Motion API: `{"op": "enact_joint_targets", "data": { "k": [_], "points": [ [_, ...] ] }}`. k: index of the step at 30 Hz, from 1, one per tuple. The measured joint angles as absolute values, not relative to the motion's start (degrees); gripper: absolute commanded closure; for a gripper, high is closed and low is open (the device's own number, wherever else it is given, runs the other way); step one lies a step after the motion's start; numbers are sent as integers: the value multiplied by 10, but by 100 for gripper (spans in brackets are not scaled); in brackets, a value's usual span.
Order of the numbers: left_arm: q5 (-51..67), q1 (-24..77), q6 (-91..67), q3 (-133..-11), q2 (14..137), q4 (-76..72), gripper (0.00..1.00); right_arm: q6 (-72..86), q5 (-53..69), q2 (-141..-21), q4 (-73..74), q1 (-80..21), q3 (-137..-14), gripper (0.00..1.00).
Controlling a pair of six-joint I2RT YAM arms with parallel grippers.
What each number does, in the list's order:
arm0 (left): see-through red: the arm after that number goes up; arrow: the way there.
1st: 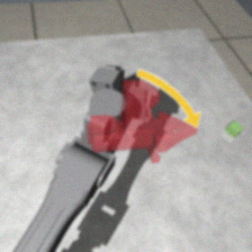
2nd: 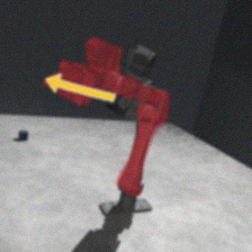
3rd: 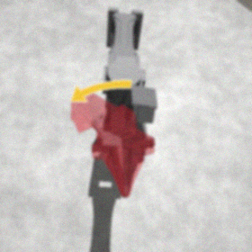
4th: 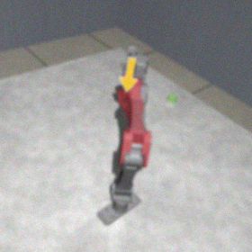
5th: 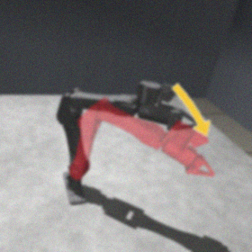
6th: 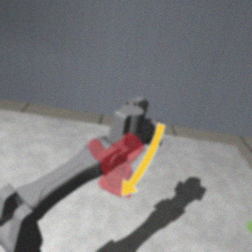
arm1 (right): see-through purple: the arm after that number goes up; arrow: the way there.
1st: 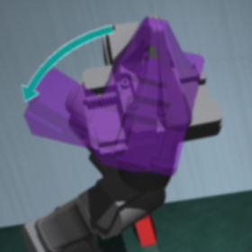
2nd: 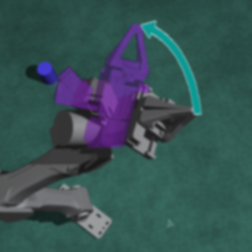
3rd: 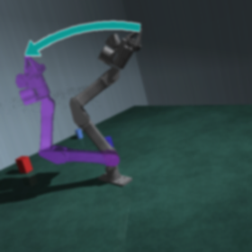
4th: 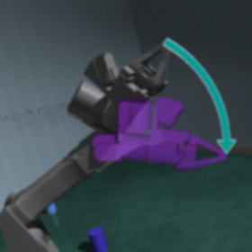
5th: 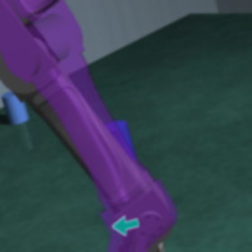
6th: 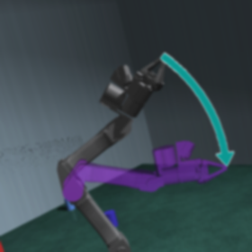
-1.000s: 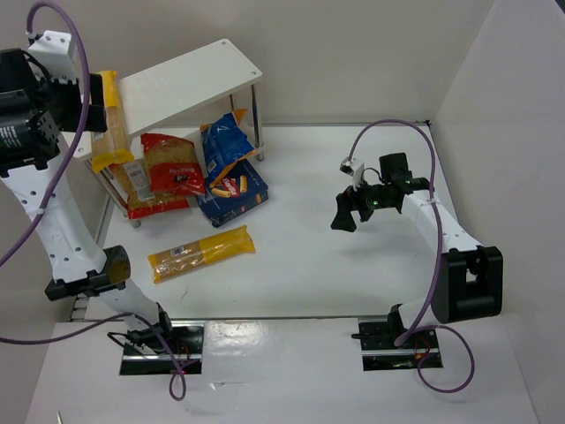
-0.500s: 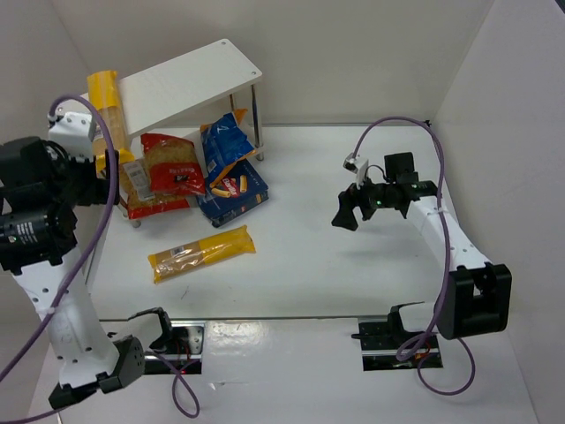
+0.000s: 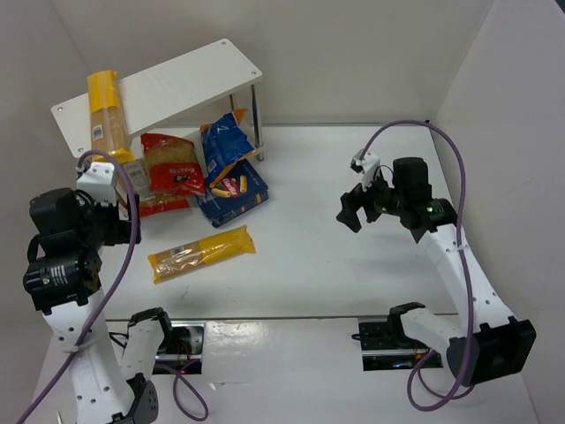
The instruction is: Place and organize the pasta boxes and bags onto the shelf
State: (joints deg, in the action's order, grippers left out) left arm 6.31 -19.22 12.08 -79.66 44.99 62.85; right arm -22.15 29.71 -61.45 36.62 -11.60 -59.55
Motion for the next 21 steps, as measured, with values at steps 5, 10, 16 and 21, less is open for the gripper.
{"op": "enact_joint_targets", "data": {
  "k": [5, 10, 16, 21],
  "points": [
    [92, -192, 100, -750, 415, 603, 0, -192, 263, -580, 366, -95, -577, 0],
    [134, -192, 89, -717, 375, 571, 0, -164, 225, -576, 365, -36, -573, 0],
    [200, -191, 105, -648, 296, 518, 0, -142, 194, -520, 361, 18, -545, 0],
    [251, -191, 117, -602, 283, 476, 0, -134, 181, -442, 357, 57, -526, 0]
  ]
}}
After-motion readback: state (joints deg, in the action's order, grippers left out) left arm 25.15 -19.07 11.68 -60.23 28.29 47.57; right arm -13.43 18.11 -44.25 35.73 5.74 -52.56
